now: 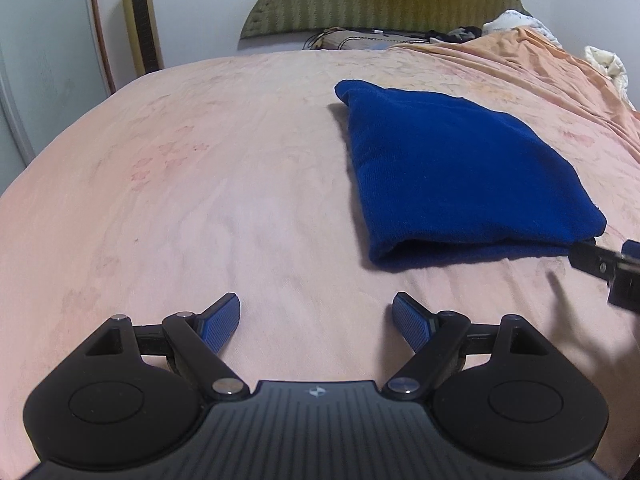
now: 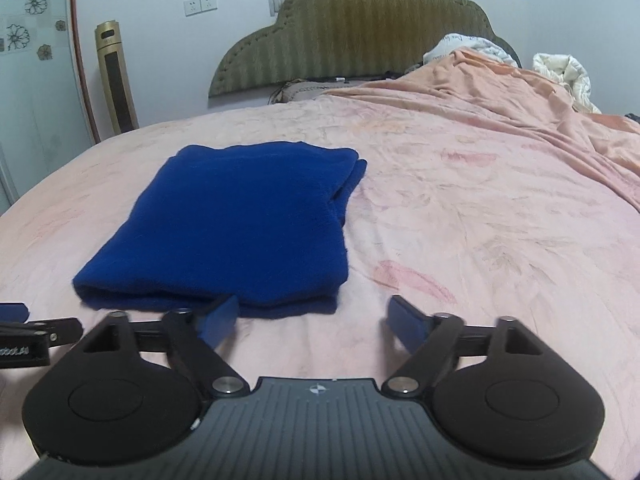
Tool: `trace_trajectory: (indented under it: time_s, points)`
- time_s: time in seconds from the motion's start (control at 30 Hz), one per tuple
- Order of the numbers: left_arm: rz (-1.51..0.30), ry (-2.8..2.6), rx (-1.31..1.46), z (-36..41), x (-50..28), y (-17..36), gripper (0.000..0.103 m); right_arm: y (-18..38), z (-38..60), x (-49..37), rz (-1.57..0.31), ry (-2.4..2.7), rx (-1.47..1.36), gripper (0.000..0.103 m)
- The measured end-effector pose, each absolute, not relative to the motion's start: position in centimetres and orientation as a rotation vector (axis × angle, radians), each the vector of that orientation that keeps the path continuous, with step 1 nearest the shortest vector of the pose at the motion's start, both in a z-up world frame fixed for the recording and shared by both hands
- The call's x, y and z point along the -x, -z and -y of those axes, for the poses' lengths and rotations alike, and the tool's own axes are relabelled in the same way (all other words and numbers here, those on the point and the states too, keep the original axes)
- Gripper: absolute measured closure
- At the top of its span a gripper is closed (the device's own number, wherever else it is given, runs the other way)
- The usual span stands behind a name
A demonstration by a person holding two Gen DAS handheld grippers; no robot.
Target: Fold small clothes
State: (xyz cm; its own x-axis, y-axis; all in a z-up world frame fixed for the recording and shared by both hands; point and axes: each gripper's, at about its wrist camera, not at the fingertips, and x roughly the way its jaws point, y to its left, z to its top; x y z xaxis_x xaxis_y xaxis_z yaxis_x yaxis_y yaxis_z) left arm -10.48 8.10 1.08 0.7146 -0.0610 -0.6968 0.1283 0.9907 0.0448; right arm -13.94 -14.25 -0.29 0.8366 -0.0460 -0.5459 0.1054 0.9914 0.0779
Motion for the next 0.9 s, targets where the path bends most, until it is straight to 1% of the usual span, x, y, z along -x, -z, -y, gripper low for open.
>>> trace_trajectory:
  time_s: [0.07, 0.3, 0.37, 0.43, 0.63, 0.9]
  points:
    - [-0.761, 0.098, -0.094, -7.9, 10.7, -1.0, 0.019, 0.4, 13.8, 14.3, -0.568, 0.077, -0.090, 0.011]
    - [-0.750, 0.089, -0.098, -7.3, 11.2, -1.0, 0.019, 0.6, 13.3, 15.1, -0.583, 0.063, -0.085, 0.009]
    - [-0.746, 0.084, -0.101, -7.0, 11.4, -1.0, 0.019, 0.4, 13.0, 15.5, -0.579, 0.059, -0.065, 0.004]
    - [-0.752, 0.083, -0.099, -6.8, 11.5, -1.1, 0.019, 0.2, 12.6, 15.8, -0.575, 0.057, -0.037, 0.003]
    - [-0.766, 0.111, -0.080, -6.4, 12.4, -2.0, 0.019, -0.4, 11.9, 16.0, -0.616, 0.070, -0.026, 0.001]
    - [-0.785, 0.092, -0.077, -6.2, 12.3, -1.9, 0.019, -0.5, 11.7, 15.9, -0.660, 0.060, -0.033, 0.000]
